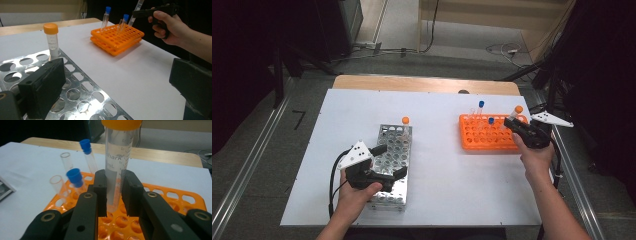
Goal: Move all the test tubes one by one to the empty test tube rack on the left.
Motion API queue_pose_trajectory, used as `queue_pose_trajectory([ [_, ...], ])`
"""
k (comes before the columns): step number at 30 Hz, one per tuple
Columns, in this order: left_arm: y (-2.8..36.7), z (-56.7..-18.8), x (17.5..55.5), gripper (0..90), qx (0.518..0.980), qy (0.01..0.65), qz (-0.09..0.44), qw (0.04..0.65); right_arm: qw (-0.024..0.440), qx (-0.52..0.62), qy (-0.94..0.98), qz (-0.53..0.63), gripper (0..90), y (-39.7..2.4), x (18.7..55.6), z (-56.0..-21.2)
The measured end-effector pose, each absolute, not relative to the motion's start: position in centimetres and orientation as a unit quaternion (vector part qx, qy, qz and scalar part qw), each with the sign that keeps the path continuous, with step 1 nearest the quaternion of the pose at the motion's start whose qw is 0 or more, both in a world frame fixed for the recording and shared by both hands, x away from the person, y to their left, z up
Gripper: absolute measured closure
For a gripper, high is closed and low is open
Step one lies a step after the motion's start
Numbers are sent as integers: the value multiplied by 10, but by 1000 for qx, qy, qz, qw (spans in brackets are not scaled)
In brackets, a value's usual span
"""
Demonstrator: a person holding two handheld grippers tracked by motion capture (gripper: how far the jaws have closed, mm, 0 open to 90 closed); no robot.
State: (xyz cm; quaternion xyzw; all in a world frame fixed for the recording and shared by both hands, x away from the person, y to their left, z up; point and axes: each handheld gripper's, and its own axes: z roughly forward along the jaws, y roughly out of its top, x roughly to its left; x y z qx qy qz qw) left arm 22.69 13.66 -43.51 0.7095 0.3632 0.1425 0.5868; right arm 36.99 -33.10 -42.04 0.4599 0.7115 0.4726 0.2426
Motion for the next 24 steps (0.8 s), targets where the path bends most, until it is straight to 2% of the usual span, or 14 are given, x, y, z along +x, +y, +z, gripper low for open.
queue_pose_trajectory([
  [14,132,-433,225,15,711,358,143,588,213,423,725,500,728,-321,315,-408],
  [24,126,-432,224,15,715,350,143,588,187,392,745,505,728,-302,293,-415],
])
